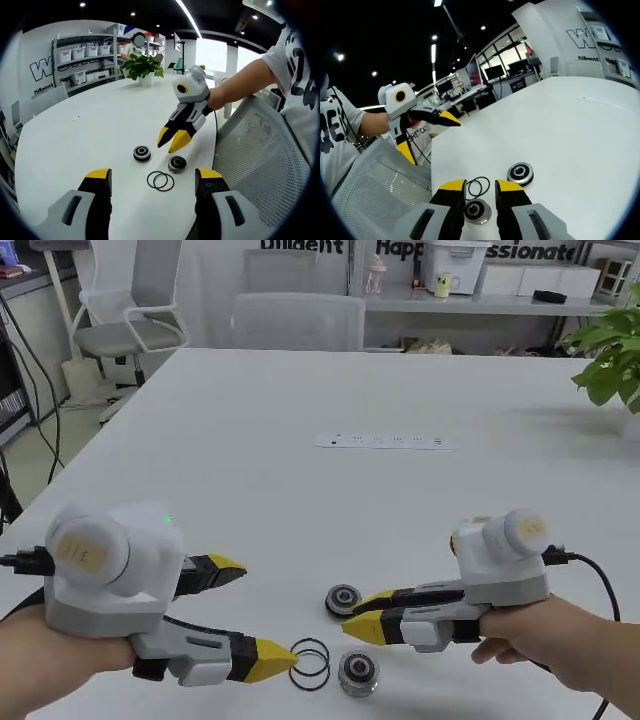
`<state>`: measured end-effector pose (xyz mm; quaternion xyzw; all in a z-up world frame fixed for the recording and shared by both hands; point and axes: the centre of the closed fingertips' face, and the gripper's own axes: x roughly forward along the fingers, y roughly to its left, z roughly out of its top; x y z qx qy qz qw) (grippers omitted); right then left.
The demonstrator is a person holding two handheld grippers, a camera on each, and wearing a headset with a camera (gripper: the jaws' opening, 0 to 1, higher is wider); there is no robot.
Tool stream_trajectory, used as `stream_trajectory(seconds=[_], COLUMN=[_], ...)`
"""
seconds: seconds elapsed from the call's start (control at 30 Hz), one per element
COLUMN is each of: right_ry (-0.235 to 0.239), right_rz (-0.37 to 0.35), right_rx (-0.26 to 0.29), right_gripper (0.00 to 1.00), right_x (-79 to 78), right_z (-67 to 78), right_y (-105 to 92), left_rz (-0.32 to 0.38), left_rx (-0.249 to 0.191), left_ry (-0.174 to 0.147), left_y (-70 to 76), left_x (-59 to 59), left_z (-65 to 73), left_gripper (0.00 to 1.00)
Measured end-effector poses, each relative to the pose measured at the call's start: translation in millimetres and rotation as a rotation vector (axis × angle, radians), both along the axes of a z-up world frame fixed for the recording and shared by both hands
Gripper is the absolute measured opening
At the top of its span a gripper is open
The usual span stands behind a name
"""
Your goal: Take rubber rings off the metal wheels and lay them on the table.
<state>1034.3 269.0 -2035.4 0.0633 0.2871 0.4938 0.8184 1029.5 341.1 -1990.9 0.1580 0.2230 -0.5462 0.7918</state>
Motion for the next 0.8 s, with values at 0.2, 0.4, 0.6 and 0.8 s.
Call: stream_trajectory(seconds=[0.2,0.4,0.6,0.8], right_ry=[-0.014,-0.038,-0.07,-0.094], right_rz=[-0.002,-0.008,-0.022,-0.042], right_rx=[-0.017,-0.036,-0.053,-0.066], right_gripper=[0.23,0.23,0.25,0.28], right_x=[1.1,4.7,10.8,17.5], right_z=[-2.5,-5.7,-6.1,-6.8], right_y=[-4.4,-8.6,-12.2,-16.8], left_rz=[0.0,0.007,0.005,0.004], left_rx=[-0.004,-0.013,-0.006,-0.001], left_ry=[0.013,0.023,0.025,0.023], left_y=[-3.3,-5.5,-8.1,-11.2], left_x=[5.1,12.9,17.7,23.6], left_z=[-1.3,-1.6,-4.2,-5.4], left_gripper=[0.65,0.63,0.62,0.62])
